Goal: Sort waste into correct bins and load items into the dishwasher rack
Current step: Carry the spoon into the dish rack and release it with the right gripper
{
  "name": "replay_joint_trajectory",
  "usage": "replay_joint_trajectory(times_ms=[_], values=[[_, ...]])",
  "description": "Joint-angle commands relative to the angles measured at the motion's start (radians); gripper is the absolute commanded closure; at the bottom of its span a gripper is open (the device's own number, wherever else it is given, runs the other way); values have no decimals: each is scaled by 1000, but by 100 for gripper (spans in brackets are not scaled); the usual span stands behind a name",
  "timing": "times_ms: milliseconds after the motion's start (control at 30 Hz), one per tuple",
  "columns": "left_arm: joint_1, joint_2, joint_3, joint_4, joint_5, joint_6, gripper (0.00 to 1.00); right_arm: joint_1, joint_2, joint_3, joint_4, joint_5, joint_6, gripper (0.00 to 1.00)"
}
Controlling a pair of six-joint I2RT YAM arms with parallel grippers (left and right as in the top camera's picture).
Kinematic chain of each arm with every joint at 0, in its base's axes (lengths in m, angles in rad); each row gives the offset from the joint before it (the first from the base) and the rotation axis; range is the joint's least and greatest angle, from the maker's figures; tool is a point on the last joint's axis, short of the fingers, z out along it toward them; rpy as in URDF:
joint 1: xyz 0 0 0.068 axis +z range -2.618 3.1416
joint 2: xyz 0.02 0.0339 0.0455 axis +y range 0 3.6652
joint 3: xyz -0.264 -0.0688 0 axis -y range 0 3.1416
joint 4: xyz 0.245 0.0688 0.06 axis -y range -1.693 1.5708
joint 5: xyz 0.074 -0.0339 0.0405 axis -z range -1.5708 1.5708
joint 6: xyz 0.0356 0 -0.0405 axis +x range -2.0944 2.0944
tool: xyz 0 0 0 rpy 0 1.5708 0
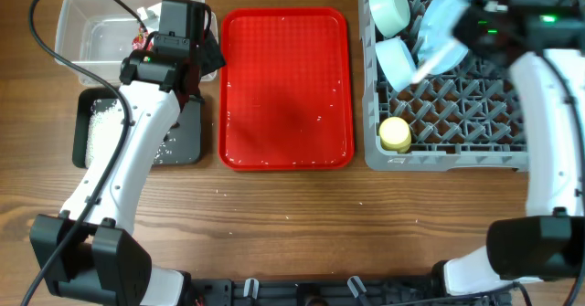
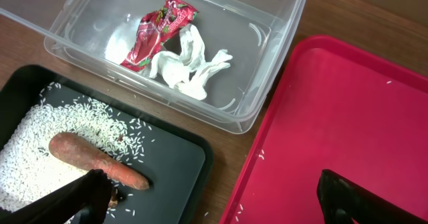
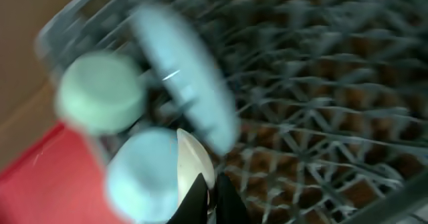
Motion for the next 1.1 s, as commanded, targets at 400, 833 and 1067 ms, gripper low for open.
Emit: replay_joint_trajectory(times_ms=[400,833,1067], values=[[3,-5,8,-1,-17,16,0,-129,-1,-224,36,-140,82,83],[3,-5,8,0,-16,16,0,-126,-307,-105,-164,-494,-413,24],[3,-5,8,0,-17,16,0,-126,-587,-105,-272,-475,-372,0]])
